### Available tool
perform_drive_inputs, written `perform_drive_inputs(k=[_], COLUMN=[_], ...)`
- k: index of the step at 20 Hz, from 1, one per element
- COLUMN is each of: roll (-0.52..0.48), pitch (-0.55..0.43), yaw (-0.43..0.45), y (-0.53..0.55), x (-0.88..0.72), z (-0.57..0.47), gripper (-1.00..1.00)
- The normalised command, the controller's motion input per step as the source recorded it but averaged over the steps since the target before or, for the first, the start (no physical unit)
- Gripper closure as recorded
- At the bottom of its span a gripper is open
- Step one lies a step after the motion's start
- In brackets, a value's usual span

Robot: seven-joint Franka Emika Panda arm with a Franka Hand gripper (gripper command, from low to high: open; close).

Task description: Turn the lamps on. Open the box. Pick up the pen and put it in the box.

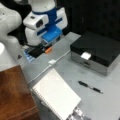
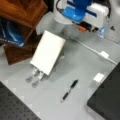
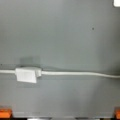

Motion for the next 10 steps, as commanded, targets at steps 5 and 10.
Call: perform_drive_inputs(k=[5, 10], roll=[-0.023, 0.038], pitch=[0.02, 0.006], yaw=[0.07, 0.015], y=[0.02, 0.05], x=[-0.11, -0.29], z=[-0.03, -0.08], gripper=[-1.0, -1.0])
